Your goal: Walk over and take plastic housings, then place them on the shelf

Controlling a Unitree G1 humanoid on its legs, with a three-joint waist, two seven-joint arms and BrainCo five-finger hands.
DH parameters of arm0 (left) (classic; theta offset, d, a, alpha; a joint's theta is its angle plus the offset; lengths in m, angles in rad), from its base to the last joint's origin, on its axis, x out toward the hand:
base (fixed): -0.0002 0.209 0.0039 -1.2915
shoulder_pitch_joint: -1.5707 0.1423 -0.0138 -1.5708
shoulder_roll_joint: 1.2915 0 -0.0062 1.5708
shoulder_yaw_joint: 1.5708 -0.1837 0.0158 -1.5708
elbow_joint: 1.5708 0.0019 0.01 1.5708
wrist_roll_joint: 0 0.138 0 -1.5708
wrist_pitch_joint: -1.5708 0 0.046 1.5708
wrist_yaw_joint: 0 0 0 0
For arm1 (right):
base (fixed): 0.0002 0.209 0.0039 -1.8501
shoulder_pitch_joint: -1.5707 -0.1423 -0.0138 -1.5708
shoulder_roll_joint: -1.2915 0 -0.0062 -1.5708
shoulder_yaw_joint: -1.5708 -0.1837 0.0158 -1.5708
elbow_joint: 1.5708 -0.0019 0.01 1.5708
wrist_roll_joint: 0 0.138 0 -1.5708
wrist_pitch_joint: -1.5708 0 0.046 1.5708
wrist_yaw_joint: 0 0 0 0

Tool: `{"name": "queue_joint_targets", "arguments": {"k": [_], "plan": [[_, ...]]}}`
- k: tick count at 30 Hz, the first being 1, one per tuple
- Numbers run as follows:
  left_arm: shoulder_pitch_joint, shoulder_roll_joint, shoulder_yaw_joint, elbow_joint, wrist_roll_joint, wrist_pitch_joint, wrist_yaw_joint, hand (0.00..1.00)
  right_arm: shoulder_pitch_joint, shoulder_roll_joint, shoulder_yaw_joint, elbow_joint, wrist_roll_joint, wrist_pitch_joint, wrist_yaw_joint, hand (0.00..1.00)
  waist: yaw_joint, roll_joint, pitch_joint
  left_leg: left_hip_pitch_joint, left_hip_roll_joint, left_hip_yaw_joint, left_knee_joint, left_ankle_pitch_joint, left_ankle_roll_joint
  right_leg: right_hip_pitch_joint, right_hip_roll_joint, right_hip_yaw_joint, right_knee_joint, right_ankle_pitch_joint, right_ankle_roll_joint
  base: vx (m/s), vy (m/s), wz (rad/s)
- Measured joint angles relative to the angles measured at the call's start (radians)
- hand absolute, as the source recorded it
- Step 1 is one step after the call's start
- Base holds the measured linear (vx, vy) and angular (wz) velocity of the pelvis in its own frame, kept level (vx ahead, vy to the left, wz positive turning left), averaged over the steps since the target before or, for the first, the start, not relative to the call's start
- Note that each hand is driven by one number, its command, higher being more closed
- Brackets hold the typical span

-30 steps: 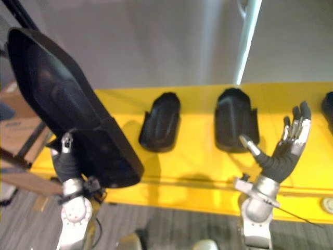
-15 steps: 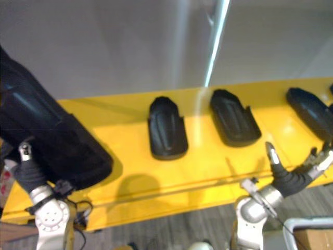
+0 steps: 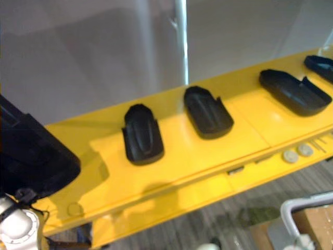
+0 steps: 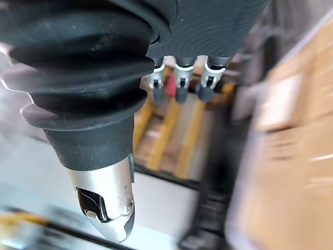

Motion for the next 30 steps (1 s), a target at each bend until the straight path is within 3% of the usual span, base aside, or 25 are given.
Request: {"name": "queue_joint_targets", "arguments": {"k": [2,4,5,9,13,15,23,30], "plan": [[-0.02,0.154,0.034,0.109,0.0,0.092,-0.11,1.0,0.009,-0.002,0.013,0.103,0.056,0.004,0.095,0.0,0.004,0.005,-0.002,0.014,-0.002,0.0,-0.009,0.003,-0.002,0.012,0.0,-0.004,0.0,0.0,0.0,0.02,-0.002,-0.01],[-0.042,0.238,0.035,0.207,-0.004,0.141,-0.175,1.0,0.008,-0.007,0.017,0.148,0.074,0.031,0.155,0.0,0.009,0.011,-0.008,0.016,-0.005,0.0,-0.018,0.006,-0.003,0.012,0.0,-0.005,0.001,0.0,0.0,0.0,0.0,0.0],[-0.072,0.308,0.034,0.324,-0.005,0.173,-0.243,1.0,0.008,-0.018,0.02,0.197,0.098,0.059,0.204,0.0,0.015,0.017,-0.011,0.018,-0.008,0.001,-0.031,0.011,-0.002,0.012,0.0,-0.007,-0.001,-0.001,0.0,0.0,-0.004,0.05],[-0.162,0.46,0.024,0.67,-0.043,0.206,-0.409,1.0,-0.004,-0.101,0.058,0.384,0.136,0.14,0.327,0.0,0.026,0.022,-0.016,0.031,-0.016,-0.001,-0.059,0.023,-0.004,0.014,0.0,-0.009,-0.004,-0.003,0.002,0.0,-0.002,0.02],[-0.26,0.623,-0.04,0.926,-0.049,0.214,-0.567,1.0,-0.035,-0.117,0.069,0.506,0.173,0.151,0.428,0.0,0.029,0.009,-0.028,0.033,-0.023,-0.006,-0.069,0.031,-0.003,0.015,-0.002,-0.01,-0.004,-0.003,0.002,0.0,-0.001,0.02],[-0.296,0.669,-0.077,0.998,-0.062,0.211,-0.627,1.0,-0.038,-0.122,0.094,0.538,0.174,0.151,0.456,0.0,0.029,0.009,-0.037,0.034,-0.023,-0.007,-0.069,0.031,-0.003,0.015,-0.002,-0.01,-0.005,-0.003,0.002,0.0,0.0,0.0],[-0.415,0.689,-0.188,1.15,-0.118,0.203,-0.77,1.0,-0.081,-0.146,0.131,0.611,0.174,0.154,0.502,0.0,0.02,0.009,-0.04,0.035,-0.024,-0.006,-0.068,0.034,-0.001,0.013,-0.002,-0.009,-0.005,-0.003,0.002,-0.01,-0.004,0.0],[-0.465,0.653,-0.303,1.195,-0.119,0.205,-0.798,1.0,-0.077,-0.195,0.147,0.614,0.174,0.155,0.507,0.0,0.005,0.017,-0.036,0.036,-0.024,-0.002,-0.067,0.037,0.001,0.009,-0.003,-0.005,0.001,-0.003,0.002,0.0,-0.002,-0.01]]}}
